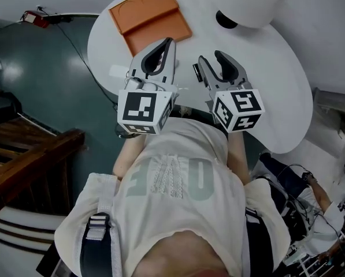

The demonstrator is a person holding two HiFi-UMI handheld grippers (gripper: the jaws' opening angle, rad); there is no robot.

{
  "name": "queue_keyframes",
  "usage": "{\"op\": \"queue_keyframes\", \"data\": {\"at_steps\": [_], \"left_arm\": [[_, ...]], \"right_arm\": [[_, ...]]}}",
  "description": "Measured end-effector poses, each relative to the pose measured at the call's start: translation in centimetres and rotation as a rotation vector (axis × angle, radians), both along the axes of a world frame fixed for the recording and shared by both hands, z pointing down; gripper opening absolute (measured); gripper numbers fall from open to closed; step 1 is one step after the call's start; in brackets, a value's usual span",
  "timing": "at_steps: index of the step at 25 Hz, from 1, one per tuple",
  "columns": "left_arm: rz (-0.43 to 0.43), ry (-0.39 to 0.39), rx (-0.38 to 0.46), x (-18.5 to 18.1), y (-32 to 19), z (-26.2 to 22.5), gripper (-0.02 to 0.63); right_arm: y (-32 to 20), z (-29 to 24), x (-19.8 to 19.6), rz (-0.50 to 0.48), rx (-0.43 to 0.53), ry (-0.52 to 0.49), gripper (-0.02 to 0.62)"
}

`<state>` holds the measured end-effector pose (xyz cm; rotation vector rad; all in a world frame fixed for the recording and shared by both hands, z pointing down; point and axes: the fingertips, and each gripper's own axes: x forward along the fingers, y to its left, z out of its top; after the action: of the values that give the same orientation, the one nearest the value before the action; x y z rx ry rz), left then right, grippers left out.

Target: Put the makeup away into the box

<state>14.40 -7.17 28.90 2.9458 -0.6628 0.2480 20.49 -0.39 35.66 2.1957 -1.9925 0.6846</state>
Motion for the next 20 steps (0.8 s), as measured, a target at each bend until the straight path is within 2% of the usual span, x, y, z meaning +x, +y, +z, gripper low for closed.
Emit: {"op": "queue_keyframes", "data": {"at_steps": [8, 13, 16, 20], "left_arm": [[-0.034, -0.033, -0.010, -2.6, -1.6, 0.9, 0.008], [-0.052, -0.040, -0.019, -3.3, -2.5, 1.5, 0.008], [-0.058, -0.038, -0.022, -3.6, -2.9, 1.5, 0.008], [-0.069, -0.037, -0.026, -3.9, -3.3, 1.5, 0.008]], "right_arm": [[-0.3, 13.5, -0.9, 0.010, -0.346, -0.091, 0.178], [0.7, 19.3, -1.4, -0.012, -0.532, -0.049, 0.178], [1.2, 21.2, -1.8, -0.031, -0.599, -0.018, 0.175], [1.4, 21.7, -1.8, -0.034, -0.625, 0.019, 0.148]]}}
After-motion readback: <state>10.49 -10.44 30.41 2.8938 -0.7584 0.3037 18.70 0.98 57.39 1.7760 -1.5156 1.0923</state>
